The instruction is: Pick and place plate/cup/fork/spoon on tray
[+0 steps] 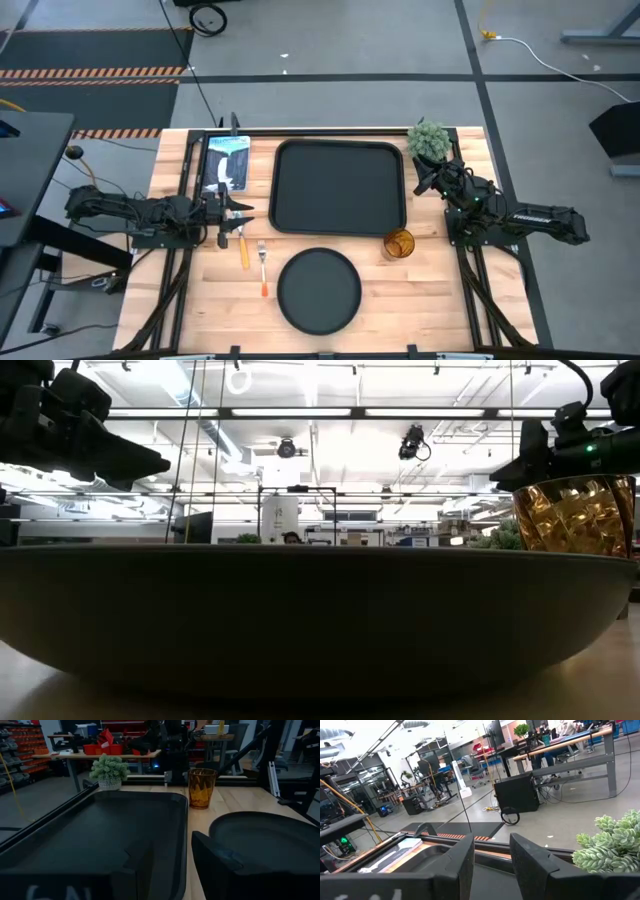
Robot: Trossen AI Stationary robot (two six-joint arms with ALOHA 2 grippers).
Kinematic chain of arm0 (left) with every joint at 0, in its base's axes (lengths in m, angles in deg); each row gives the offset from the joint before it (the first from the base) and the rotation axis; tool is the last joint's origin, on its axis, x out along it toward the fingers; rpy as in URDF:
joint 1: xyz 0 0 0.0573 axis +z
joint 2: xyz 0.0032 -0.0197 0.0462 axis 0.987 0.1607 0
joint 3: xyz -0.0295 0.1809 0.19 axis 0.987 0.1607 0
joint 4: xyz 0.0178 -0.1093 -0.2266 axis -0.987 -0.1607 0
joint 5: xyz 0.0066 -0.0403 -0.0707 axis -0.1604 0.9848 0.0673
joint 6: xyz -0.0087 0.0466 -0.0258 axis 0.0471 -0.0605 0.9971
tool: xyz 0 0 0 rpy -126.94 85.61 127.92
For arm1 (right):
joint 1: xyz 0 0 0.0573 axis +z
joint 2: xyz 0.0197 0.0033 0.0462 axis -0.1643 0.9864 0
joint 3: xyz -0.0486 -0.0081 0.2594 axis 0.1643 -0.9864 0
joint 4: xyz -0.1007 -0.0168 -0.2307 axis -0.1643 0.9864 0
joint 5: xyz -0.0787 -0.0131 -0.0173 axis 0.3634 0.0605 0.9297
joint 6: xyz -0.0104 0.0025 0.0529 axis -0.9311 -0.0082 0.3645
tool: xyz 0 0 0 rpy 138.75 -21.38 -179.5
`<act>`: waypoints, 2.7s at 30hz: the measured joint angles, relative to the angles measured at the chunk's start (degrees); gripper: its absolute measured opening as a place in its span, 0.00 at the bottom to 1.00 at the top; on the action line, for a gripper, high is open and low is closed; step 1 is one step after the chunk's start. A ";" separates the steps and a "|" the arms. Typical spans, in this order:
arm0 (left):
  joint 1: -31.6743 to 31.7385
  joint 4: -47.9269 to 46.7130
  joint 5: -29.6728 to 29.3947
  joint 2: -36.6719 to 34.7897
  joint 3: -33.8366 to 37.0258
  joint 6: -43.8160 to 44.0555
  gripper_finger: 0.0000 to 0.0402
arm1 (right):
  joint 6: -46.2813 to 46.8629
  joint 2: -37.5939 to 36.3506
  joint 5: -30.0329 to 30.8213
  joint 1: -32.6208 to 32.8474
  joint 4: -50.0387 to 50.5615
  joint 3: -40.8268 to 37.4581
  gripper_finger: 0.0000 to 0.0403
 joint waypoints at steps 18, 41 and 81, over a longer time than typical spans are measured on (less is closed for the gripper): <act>0.00 0.00 0.00 0.00 0.00 0.00 0.35 | 0.00 -0.01 0.00 0.00 0.00 0.00 0.33; -0.01 13.74 -13.53 0.00 -0.01 -9.96 0.35 | -4.44 -0.02 -0.82 -0.21 -13.55 -0.01 0.33; 9.86 20.22 -18.45 0.00 -0.01 -20.84 0.35 | -3.02 23.80 -20.33 3.05 7.85 16.26 0.31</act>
